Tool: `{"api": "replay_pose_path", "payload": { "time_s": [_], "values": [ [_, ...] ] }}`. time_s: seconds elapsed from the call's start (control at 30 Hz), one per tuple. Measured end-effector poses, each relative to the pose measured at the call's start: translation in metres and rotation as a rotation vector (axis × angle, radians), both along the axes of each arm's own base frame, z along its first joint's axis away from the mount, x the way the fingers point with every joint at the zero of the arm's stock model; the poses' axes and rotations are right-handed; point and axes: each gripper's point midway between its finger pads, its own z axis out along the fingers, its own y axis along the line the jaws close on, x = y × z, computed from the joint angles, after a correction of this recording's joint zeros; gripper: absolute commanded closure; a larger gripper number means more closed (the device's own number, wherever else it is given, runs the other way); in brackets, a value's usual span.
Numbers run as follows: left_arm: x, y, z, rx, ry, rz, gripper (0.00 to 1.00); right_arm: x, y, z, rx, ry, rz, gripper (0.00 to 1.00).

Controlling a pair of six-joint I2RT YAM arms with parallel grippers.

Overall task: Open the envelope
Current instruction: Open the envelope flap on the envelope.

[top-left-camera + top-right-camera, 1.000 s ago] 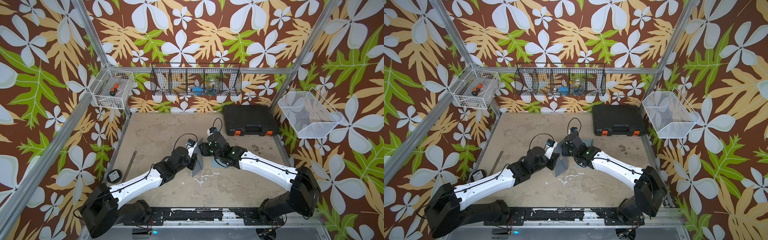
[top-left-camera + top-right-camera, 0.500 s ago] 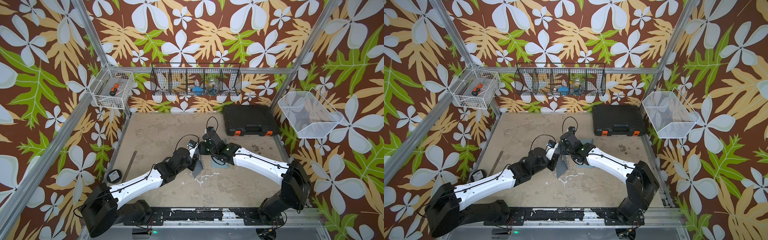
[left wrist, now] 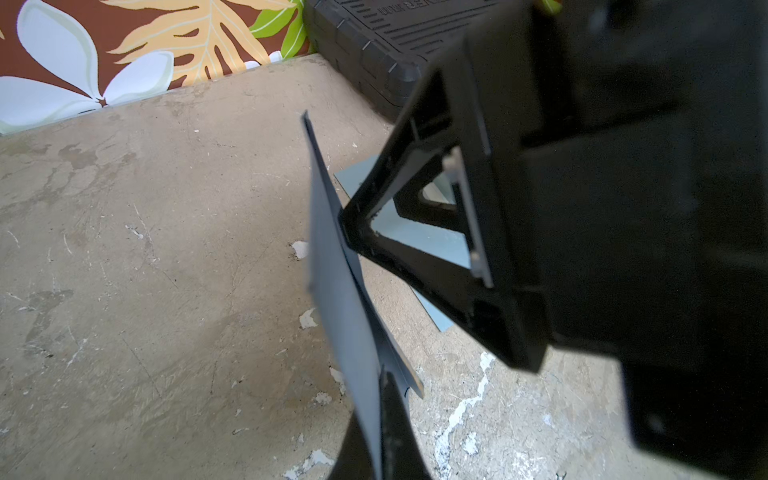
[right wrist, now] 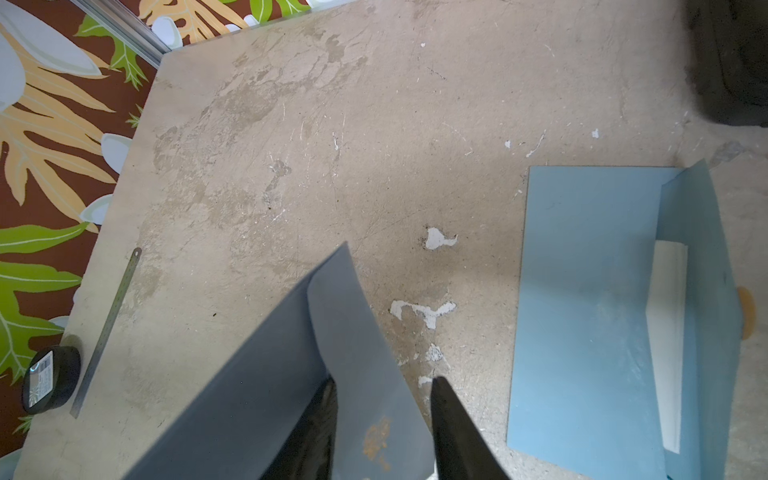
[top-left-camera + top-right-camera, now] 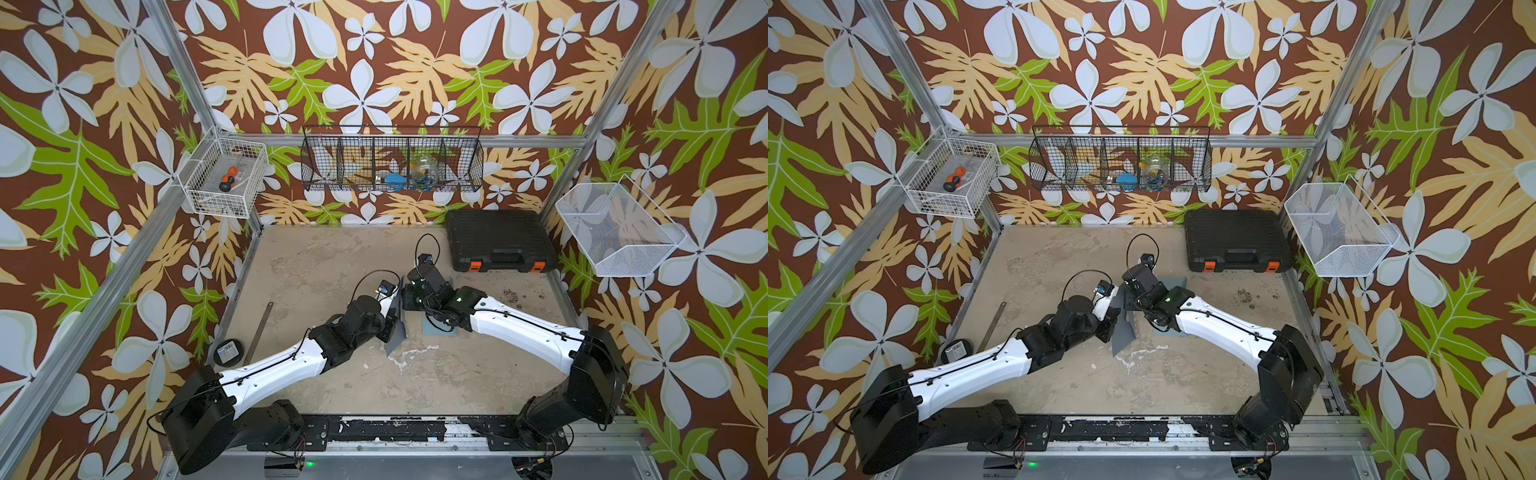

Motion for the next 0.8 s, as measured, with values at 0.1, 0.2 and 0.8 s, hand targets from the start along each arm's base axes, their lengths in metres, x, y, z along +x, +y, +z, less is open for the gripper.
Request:
{"api": "replay_pose_path", "payload": {
  "time_s": [0.1,0.2,0.8],
  "values": [
    [0.0,-0.001,0.001,0.0,-0.005,-0.006,1.0,-0.008,0.001,0.003,0.024,-0.007,0.037,0.54],
    [0.0,-0.001,0.001,0.002,-0.006,-0.005,1.0,-0.013,0.007,0.0,0.047,0.011,0.071,0.54],
    [0.0,-0.002,0.003,0.005,-0.011,-0.005,1.0,-0.019,0.012,-0.025,0.004,0.074,0.091,0.84]
  ]
}}
